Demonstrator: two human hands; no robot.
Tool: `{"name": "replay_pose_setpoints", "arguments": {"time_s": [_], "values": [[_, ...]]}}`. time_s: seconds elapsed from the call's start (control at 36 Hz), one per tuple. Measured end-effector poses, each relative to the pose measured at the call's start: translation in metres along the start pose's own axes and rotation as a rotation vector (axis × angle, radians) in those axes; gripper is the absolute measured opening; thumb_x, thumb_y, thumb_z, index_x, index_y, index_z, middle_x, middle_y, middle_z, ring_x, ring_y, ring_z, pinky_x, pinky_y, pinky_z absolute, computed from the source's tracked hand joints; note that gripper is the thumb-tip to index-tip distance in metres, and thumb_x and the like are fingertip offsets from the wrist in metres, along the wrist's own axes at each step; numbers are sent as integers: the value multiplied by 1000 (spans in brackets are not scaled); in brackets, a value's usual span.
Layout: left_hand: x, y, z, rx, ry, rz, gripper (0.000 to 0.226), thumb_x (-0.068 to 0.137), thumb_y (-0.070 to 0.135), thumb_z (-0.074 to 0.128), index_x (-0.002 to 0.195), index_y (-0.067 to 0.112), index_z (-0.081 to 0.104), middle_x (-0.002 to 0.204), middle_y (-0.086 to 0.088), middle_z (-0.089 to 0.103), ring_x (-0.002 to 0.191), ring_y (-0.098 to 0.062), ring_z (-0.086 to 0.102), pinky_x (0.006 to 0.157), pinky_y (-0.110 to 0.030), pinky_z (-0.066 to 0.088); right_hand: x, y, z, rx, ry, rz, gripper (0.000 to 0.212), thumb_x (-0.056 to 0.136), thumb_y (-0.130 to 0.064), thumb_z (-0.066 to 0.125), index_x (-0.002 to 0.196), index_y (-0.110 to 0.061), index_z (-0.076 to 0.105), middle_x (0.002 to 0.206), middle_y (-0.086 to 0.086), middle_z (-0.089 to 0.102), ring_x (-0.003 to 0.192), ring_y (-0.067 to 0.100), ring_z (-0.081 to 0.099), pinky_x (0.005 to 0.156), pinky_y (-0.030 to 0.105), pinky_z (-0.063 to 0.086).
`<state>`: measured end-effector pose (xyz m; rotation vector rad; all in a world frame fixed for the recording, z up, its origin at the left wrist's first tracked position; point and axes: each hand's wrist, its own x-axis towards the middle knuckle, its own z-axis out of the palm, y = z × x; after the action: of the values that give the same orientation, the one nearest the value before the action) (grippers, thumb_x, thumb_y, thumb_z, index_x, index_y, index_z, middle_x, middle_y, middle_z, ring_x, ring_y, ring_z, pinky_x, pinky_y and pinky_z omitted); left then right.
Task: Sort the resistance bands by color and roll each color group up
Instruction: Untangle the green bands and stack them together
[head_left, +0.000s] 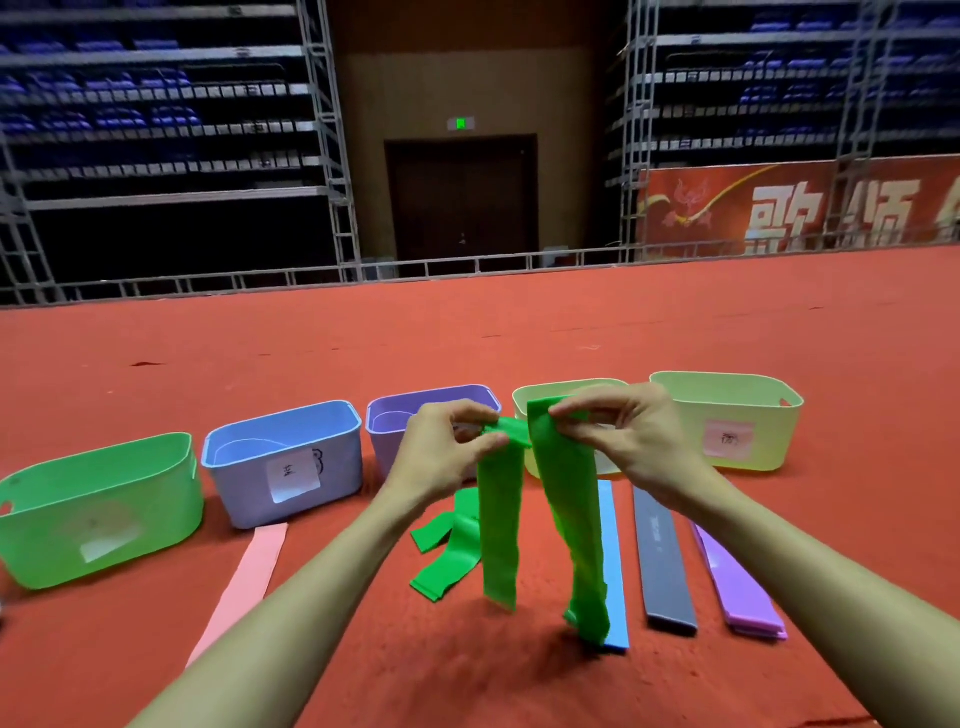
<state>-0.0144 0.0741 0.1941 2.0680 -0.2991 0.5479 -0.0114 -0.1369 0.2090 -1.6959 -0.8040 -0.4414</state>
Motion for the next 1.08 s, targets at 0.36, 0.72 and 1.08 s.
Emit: {"name": "replay_pose_setpoints", "arguments": {"time_s": [0.36, 0.72, 1.08], "values": [[23, 8, -2, 61, 117, 23, 9, 87, 20, 70, 78, 22, 68, 90, -2, 57, 74, -11, 54, 72, -19, 44, 12, -5, 6, 68, 4, 33, 33, 78, 14, 67, 78, -19, 73, 71, -11, 73, 70, 1, 67, 67, 14, 52], [19, 25, -4, -451, -5, -42, 16, 90, 7, 65, 78, 17, 70, 78, -9, 70, 75, -19, 64, 78, -39, 53, 23, -9, 16, 80, 5, 45, 31, 78, 12, 68, 81, -18, 74, 75, -6, 75, 74, 8, 70, 68, 20, 56], [16, 33, -7, -549, -96, -93, 19, 93, -9, 51, 106, -4, 65, 89, -7, 70, 74, -3, 68, 68, -15, 53, 22, -10, 16, 167, 84, 66, 28, 75, 13, 70, 76, -15, 72, 71, -3, 73, 67, 7, 68, 62, 17, 53]]}}
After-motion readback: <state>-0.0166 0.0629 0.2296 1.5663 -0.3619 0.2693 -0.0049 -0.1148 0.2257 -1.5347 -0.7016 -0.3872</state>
